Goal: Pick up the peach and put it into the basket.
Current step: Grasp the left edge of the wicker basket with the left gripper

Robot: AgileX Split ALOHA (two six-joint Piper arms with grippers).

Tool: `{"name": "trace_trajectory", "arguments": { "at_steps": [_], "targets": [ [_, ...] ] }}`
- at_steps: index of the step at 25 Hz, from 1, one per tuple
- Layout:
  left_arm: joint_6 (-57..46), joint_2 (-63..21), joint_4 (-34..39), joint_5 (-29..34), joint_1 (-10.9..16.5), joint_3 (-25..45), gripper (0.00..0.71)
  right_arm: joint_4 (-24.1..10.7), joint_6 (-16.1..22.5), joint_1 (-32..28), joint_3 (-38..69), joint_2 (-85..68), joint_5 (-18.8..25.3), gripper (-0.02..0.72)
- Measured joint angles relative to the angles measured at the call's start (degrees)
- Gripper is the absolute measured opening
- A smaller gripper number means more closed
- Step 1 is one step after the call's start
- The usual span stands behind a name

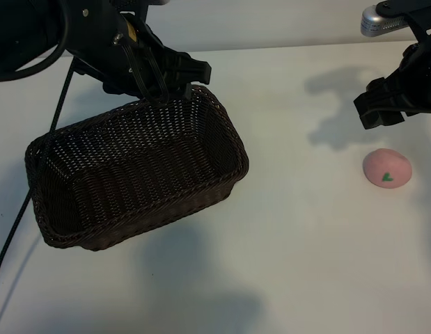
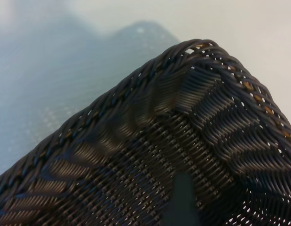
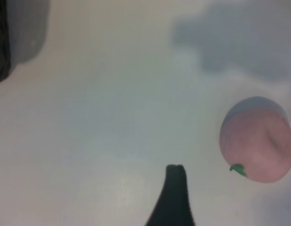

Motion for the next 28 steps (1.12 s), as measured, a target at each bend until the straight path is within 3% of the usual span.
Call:
{"name": "trace_trajectory", "arguments": {
  "at_steps": [11, 20, 28],
  "targets": [
    [-1.65, 0.0, 0.37, 1.93, 0.0, 0.0, 0.589, 0.0, -0.06, 0.0, 0.0, 0.0, -0.44, 0.595],
    [-12.98, -0.97, 13.12, 13.54, 0.0, 0.38, 0.589, 0.18, 0.1, 0.0, 0.0, 0.0, -0.71, 0.595],
    [-23.55, -8.25, 17.83, 12.59, 0.0, 12.1, 0.589, 0.22, 0.1, 0.0, 0.0, 0.0, -0.77, 0.595]
  ]
}}
